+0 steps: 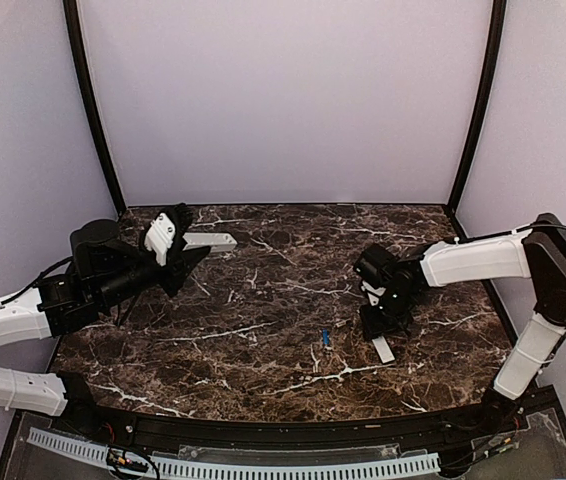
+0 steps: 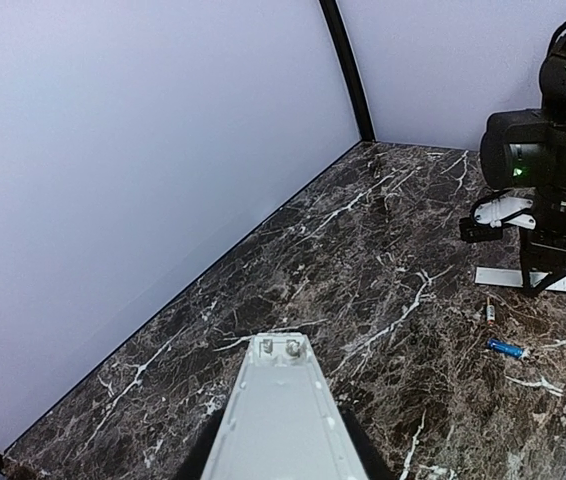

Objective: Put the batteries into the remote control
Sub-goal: Place the battery cover at the center of the board, then pass from the left arm to the right

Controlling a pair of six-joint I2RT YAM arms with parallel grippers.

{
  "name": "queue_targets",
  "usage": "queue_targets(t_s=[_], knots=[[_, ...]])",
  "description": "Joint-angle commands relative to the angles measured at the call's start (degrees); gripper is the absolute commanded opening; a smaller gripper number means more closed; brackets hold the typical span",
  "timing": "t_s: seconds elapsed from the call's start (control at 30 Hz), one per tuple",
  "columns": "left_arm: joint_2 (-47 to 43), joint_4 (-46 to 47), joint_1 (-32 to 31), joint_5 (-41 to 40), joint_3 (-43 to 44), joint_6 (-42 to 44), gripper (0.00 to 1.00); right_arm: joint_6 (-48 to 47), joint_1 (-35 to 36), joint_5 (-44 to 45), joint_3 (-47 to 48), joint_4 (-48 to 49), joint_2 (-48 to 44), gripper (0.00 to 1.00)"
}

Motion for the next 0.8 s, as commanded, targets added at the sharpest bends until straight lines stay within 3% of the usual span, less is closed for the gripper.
queue_targets(t_s=[0.0,0.13,0.2,0.3,0.4,0.53,0.77], knots=[[-1.6,0.0,0.2,3.6,-0.3,-0.8,0.0,-2.5,0.5,-0.9,1.6,-2.9,-2.0,0.46],[-3.1,1.2,0.2,12.9,-1.2,-0.3,0.0,-12.0,4.4,0.8,5.0,-0.6,-8.2,0.46],[-3.8,1.7,0.2,18.1,-1.7,-0.1,0.0,-22.1,8.7,0.2,5.9,4.8,-12.8,0.46],[-4.3,2.1,0.2,25.5,-2.1,-0.1,0.0,-37.1,14.6,-6.7,4.6,14.7,-18.2,0.5],[-4.5,2.5,0.1,33.6,-2.4,-0.7,0.0,-46.3,16.6,-12.8,2.5,25.1,-21.4,0.57],[-4.3,2.9,0.1,40.0,-2.6,-1.7,0.0,-51.6,17.5,-16.2,4.7,31.4,-19.9,0.63],[-3.3,3.2,0.1,43.5,-2.5,-2.6,0.0,-57.9,20.1,-15.4,12.2,29.9,-10.2,0.65]])
